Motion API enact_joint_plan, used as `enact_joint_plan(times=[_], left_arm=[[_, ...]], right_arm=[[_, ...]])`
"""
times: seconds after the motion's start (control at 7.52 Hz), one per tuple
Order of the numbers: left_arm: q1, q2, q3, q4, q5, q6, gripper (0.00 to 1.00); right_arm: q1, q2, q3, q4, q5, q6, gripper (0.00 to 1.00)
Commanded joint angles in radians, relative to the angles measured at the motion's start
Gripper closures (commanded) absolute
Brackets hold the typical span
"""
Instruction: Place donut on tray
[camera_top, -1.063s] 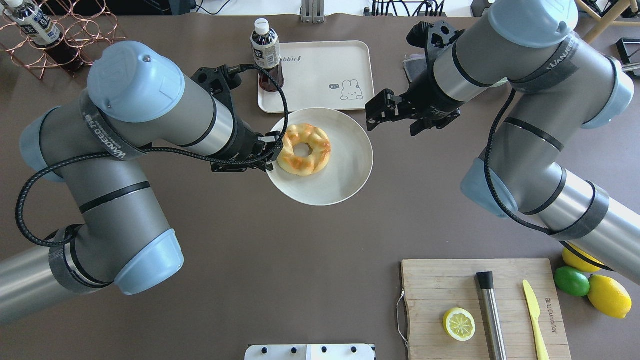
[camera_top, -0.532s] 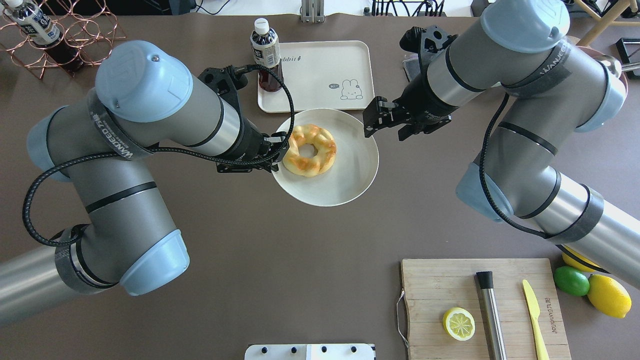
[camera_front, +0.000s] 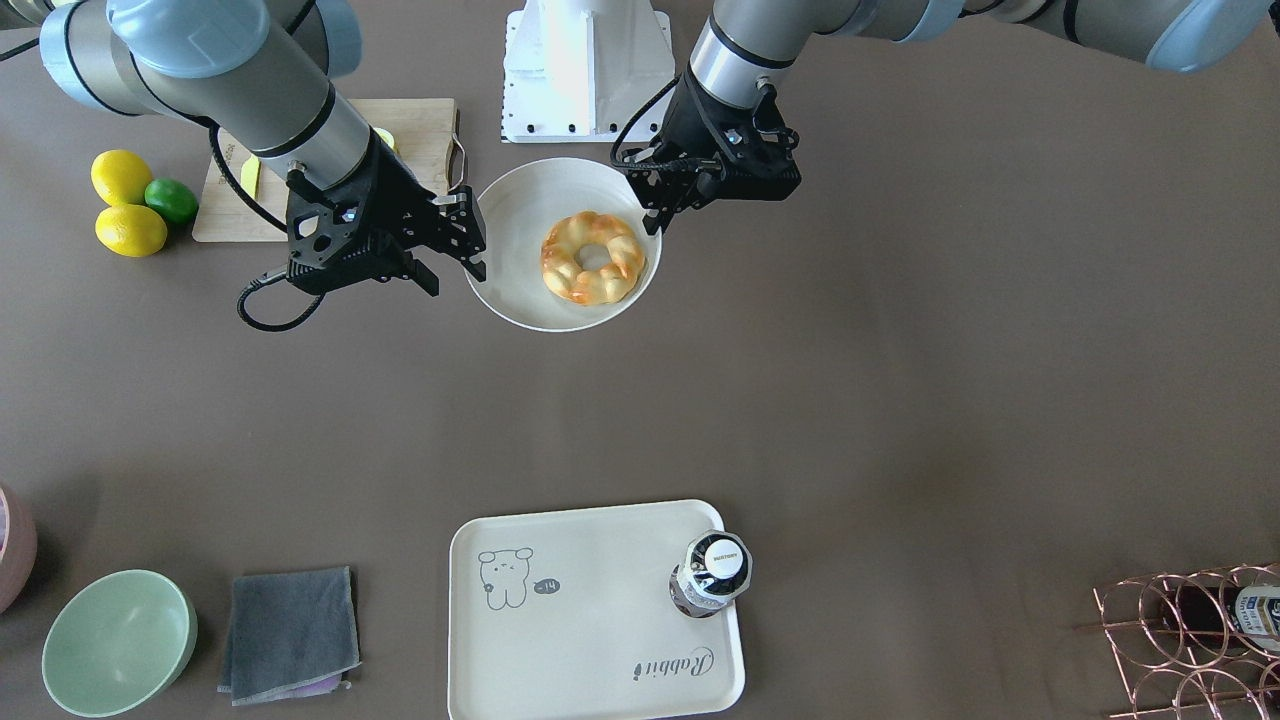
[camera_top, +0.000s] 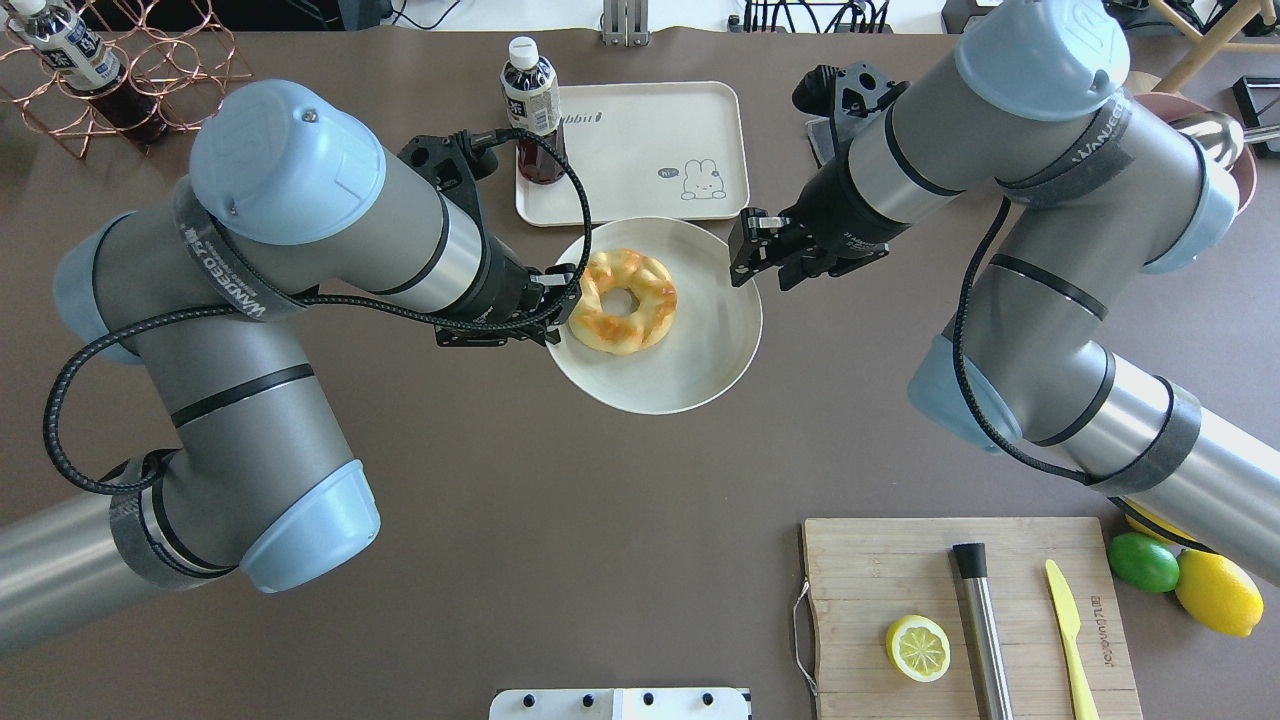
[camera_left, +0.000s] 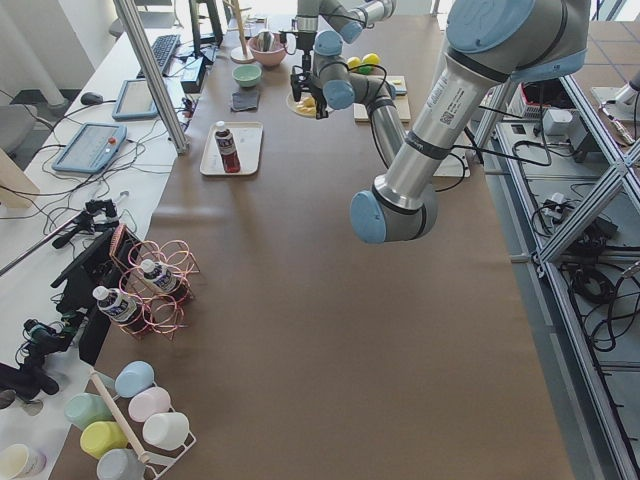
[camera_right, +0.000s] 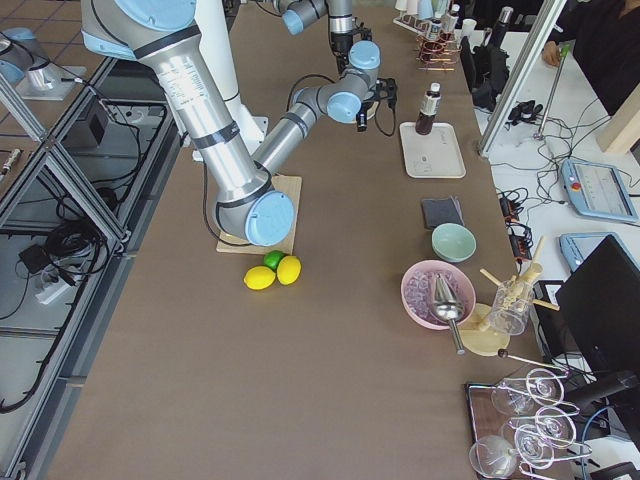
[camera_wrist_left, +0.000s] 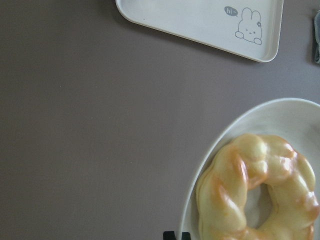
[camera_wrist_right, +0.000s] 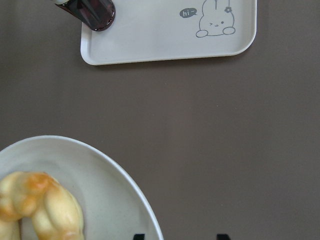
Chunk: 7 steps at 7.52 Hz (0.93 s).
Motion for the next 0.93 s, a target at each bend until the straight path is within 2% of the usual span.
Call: enact_joint_plan(times=[0.0, 0.27, 0.4, 0.66, 0.8], left_arm=[[0.0, 0.0, -0.002, -0.006, -0.007, -0.002, 1.0], [0.0, 0.0, -0.002, -0.016, -0.009, -0.002, 1.0], [0.0, 0.0, -0.002, -0.016, -0.009, -0.002, 1.0], [0.0, 0.0, 0.0, -0.017, -0.009, -0.002, 1.0], [0.0, 0.0, 0.0, -0.017, -0.009, -0.002, 1.0]], right_arm=[[-0.009, -0.001, -0.001, 0.019, 0.0, 0.0, 0.43], [-0.011, -0.001, -0.001, 0.036, 0.008, 0.0, 0.43], [-0.009, -0.003, -0.009, 0.047, 0.008, 0.001, 0.53], [-0.011, -0.003, -0.011, 0.05, 0.008, 0.0, 0.97], [-0.009, -0.003, -0.017, 0.068, 0.008, -0.002, 1.0]])
